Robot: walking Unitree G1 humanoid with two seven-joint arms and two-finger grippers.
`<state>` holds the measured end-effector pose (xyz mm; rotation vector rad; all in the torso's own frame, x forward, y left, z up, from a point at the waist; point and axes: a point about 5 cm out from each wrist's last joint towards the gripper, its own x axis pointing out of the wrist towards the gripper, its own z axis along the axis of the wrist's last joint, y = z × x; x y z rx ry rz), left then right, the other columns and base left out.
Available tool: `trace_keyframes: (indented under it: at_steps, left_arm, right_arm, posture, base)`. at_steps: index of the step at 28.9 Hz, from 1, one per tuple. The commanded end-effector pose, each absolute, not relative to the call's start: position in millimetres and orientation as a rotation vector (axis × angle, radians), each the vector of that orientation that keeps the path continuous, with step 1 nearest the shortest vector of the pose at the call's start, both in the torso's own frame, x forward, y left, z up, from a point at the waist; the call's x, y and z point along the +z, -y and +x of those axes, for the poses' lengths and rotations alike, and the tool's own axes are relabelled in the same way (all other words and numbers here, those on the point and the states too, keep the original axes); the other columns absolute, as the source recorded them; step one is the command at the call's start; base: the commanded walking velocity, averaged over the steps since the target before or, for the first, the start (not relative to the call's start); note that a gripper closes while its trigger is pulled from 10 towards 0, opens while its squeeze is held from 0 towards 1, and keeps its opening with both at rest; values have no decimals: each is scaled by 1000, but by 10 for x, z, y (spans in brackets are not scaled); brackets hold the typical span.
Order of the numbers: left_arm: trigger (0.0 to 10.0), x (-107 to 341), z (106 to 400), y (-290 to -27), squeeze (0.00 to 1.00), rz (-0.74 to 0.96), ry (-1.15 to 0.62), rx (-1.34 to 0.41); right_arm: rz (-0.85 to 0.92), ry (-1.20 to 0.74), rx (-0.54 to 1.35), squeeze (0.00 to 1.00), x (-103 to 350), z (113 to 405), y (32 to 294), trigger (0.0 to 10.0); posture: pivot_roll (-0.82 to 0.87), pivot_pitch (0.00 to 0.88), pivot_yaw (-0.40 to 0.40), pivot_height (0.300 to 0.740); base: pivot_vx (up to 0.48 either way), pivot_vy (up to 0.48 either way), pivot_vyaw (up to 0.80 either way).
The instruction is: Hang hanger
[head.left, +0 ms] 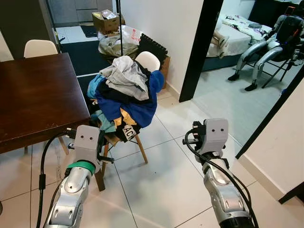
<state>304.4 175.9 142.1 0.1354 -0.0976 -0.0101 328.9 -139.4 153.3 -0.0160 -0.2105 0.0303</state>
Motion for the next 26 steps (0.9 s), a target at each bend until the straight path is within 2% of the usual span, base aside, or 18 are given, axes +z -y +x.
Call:
trace_keyframes:
  at_steps: [1,8,10,14,20,26]
  left_arm:
    - [10000,1447,3040,-1756,0,140,113,-10]
    - [10000,1373,3028,-1770,0,148,92,-12]
    - [10000,1143,2982,-1817,0,165,5,-10]
    - [10000,1024,2926,-1840,0,174,-39,-3]
    - [10000,1042,2937,-1806,0,174,-30,-1]
    - [10000,1235,3003,-1740,0,142,28,-25]
  right_arm:
    - [-18,201,22,0,1488,3271,1425,10000]
    - [-25,177,38,0,1393,3258,1429,10000]
    - [-60,98,21,0,1158,3215,1481,10000]
    - [-74,47,0,0,1012,3163,1532,10000]
    - [-94,48,-24,0,1027,3183,1537,10000]
    - [-85,137,-32,0,1240,3247,1513,10000]
  posture:
    - [-15,32,18,740]
    - [-15,28,17,740]
    - [-15,23,14,740]
    - [-15,24,14,740]
    - [-16,21,15,740]
    - [-16,20,22,740]
  base:
    - [0,0,0]
    - [0,0,0]
    - [0,0,0]
    - [0,0,0]
    - [0,0,0]
    - [0,0,0]
